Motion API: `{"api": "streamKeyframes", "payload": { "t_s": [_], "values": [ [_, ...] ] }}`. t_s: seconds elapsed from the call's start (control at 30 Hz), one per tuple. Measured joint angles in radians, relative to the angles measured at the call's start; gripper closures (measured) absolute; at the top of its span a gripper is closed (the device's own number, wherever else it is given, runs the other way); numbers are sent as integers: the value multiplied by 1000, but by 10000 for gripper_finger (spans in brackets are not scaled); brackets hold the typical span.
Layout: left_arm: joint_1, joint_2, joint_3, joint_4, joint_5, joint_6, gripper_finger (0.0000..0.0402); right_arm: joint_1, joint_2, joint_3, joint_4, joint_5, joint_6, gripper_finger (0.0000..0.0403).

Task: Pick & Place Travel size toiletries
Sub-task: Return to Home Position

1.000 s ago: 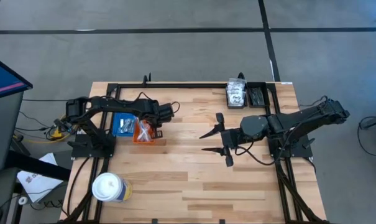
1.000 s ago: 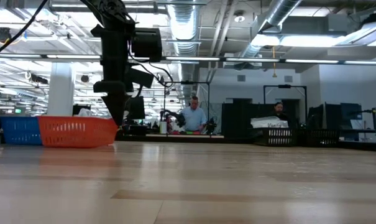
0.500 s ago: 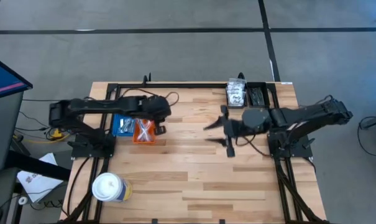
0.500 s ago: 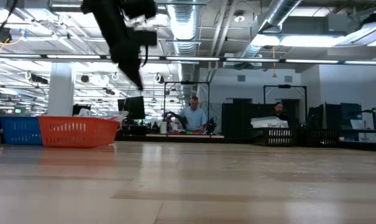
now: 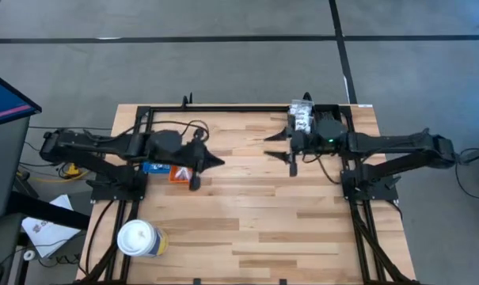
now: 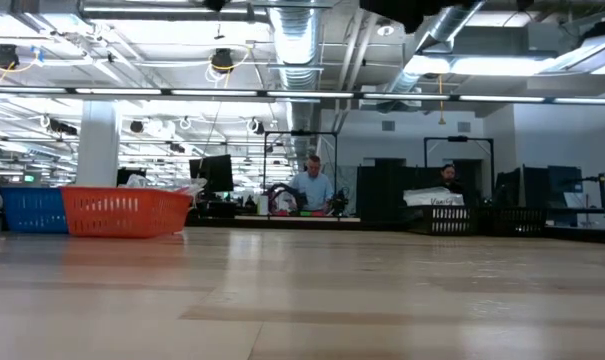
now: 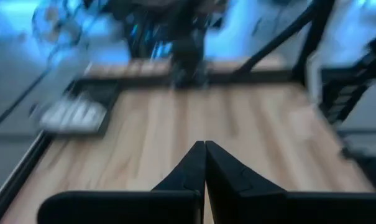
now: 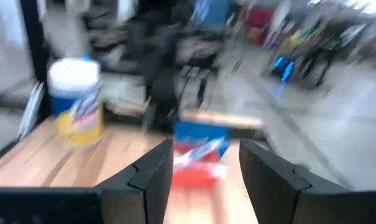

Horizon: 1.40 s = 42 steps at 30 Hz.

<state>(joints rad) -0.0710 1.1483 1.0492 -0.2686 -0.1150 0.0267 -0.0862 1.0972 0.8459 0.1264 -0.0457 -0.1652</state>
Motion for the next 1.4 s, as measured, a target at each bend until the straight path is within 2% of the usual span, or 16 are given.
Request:
{"api": "streamKeyframes", "payload": {
  "t_s": [0.17,0.23,0.4,0.53,0.63,0.77,0.87,1.03,1.1,1.4],
  "values": [
    [-90,9,0,106,-4,24,402,-61,-180,-235,292,3,24,223],
    [-111,22,0,136,-11,28,402,-81,-268,-319,347,0,58,222],
    [-135,50,-1,229,-15,85,402,-118,-483,-406,218,4,88,224],
    [-142,92,0,405,-11,125,401,-117,-597,-406,89,-2,81,225],
    [-151,115,-12,415,4,130,401,-117,-638,-406,14,23,76,223],
    [-156,139,-43,400,6,183,401,-117,-661,-416,-58,107,87,223],
    [-146,115,-48,422,8,185,400,-118,-660,-477,-5,138,88,225],
    [-147,95,-69,404,10,204,400,-114,-661,-615,246,136,89,224],
    [-154,88,-69,405,11,205,400,-103,-672,-667,287,127,96,222],
    [-161,87,-69,405,10,204,400,-81,-770,-716,206,100,136,220]
  ]
}}
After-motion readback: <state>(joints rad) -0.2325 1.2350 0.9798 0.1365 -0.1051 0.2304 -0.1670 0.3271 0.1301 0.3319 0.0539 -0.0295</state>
